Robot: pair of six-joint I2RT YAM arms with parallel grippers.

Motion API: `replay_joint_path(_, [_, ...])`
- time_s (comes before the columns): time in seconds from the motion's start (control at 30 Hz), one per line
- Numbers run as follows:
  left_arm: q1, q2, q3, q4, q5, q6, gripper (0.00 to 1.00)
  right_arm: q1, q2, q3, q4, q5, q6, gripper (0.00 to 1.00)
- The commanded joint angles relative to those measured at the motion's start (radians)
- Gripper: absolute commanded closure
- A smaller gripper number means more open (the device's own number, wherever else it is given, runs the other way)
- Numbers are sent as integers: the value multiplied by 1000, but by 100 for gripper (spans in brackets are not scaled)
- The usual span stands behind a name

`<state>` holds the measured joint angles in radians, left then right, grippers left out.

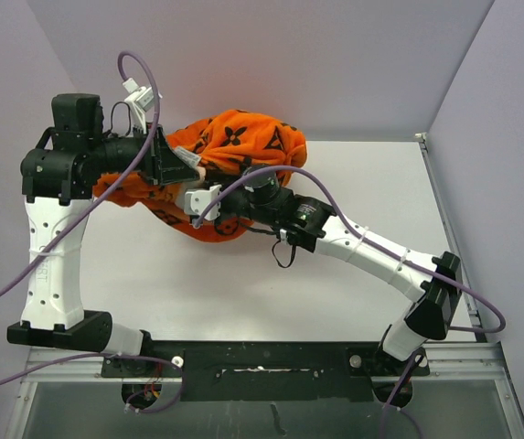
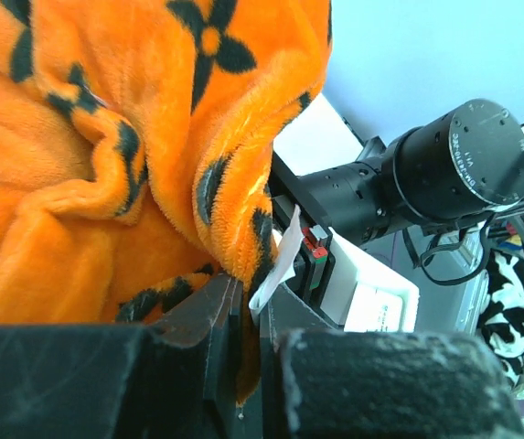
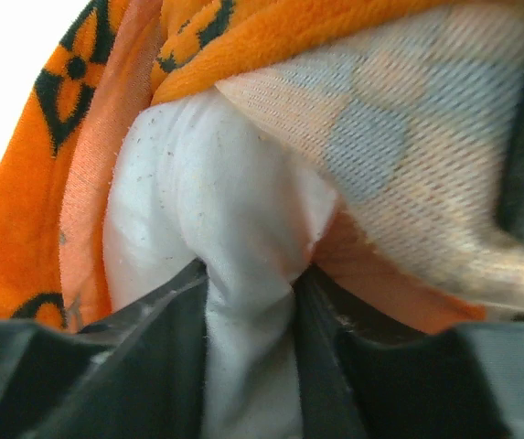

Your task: Remove the pillowcase from the pillow

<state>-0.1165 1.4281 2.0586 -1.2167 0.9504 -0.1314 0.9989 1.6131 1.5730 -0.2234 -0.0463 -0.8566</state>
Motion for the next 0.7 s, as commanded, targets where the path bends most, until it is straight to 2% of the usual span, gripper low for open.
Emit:
replay_joint_path(0.0, [84, -14, 152, 21, 202, -51, 100, -9, 13, -74, -60, 98, 64, 100])
replay_joint_path(0.2, [334, 32, 283, 3, 307, 22, 100, -4, -89, -168, -37, 164, 158, 100])
replay_joint_path(0.3, [436, 49, 328, -3, 285, 96, 100, -26, -156, -241, -7, 226, 250, 100])
replay_joint_path(0.47, [466, 8, 277, 48, 145, 201, 100, -64, -278, -358, 43, 269, 375, 100])
replay_joint_path(0.67, [467, -74, 116, 168, -38, 321, 100, -99, -397, -465, 74, 276, 470, 100])
